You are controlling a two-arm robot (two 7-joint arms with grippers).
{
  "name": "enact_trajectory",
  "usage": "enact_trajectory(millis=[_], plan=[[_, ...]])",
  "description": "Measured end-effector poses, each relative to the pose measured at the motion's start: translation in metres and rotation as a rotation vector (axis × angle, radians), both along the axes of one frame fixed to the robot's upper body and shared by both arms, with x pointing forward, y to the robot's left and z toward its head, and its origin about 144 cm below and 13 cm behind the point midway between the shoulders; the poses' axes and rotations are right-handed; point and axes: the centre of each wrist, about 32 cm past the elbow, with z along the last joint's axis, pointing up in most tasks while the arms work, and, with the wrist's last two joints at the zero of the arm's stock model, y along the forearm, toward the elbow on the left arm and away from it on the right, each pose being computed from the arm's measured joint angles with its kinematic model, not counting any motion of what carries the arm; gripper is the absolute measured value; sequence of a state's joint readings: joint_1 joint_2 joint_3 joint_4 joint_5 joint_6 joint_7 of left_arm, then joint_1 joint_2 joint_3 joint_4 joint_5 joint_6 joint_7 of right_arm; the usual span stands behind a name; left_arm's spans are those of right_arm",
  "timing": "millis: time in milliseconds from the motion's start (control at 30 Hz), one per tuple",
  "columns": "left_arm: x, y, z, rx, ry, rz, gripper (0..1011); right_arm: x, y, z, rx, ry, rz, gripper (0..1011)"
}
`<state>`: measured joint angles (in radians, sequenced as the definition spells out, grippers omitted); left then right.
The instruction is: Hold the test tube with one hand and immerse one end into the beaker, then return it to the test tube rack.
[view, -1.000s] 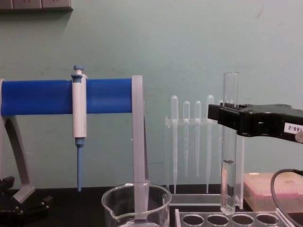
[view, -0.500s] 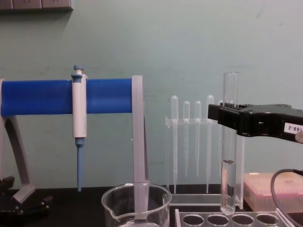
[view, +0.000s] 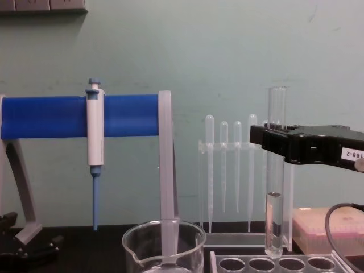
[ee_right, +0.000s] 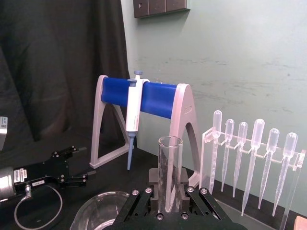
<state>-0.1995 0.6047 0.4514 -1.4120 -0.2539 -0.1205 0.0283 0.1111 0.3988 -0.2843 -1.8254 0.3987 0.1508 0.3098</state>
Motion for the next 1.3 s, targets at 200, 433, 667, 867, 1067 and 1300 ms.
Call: enact_trajectory(millis=[200,433,667,867,1067,1300], plan=[[0.0,0.0,0.0,0.0,0.0,0.0,1000,0.0,0.0,0.0,0.0,0.0,0.0,227],[0.0,0.0,0.0,0.0,0.0,0.0,1000,0.0,0.0,0.0,0.0,0.0,0.0,226],[0.0,0.0,0.0,0.0,0.0,0.0,1000,0.0,0.0,0.0,0.0,0.0,0.0,226],[0.0,0.0,0.0,0.0,0.0,0.0,1000,0.001,0.001,0.002,-0.001,-0.002,0.005,226],[0.0,0.0,0.0,0.0,0.0,0.0,1000,0.008,0.014,0.011,0.005,-0.017,0.049,227],[0.0,0.0,0.0,0.0,0.0,0.0,1000,0.022,0.037,0.023,0.014,-0.046,0.111,227]])
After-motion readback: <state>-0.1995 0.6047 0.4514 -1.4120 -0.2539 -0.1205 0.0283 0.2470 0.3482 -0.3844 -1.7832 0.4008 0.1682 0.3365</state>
